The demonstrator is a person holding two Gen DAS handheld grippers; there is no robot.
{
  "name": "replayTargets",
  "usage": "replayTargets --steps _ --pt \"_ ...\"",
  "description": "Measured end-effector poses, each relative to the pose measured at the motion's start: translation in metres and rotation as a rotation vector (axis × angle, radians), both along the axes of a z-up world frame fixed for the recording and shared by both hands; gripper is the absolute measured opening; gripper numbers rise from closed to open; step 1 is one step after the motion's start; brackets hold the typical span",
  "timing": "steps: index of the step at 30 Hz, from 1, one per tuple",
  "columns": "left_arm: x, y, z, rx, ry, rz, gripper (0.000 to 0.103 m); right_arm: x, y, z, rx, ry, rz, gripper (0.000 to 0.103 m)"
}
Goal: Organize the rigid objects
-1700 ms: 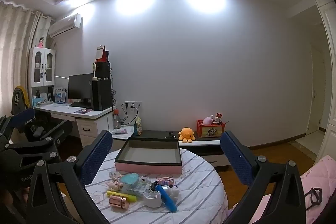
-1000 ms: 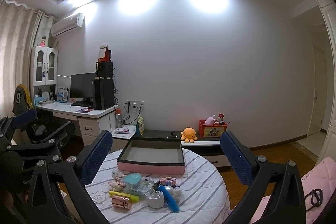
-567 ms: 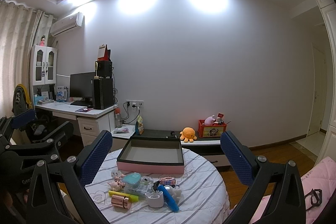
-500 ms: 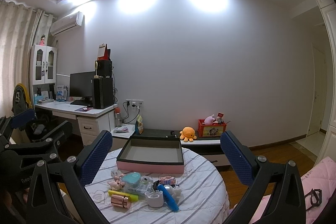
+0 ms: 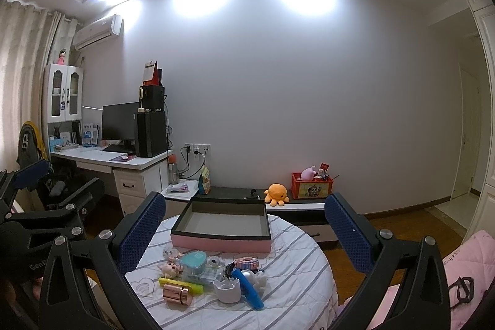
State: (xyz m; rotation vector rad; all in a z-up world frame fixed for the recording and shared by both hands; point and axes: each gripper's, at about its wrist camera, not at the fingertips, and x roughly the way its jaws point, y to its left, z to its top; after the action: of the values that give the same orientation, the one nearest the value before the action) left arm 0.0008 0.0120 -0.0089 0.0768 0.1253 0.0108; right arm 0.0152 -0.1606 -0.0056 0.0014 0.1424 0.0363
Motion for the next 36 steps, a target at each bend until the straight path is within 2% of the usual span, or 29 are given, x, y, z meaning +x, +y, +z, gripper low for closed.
replayTargets --steps 36 --pt "0.0028 -0.0065 0.0018 0.012 0.013 -0.012 0.103 -0.0028 -0.0001 0.0038 -0.006 0.008 -0.027 0.103"
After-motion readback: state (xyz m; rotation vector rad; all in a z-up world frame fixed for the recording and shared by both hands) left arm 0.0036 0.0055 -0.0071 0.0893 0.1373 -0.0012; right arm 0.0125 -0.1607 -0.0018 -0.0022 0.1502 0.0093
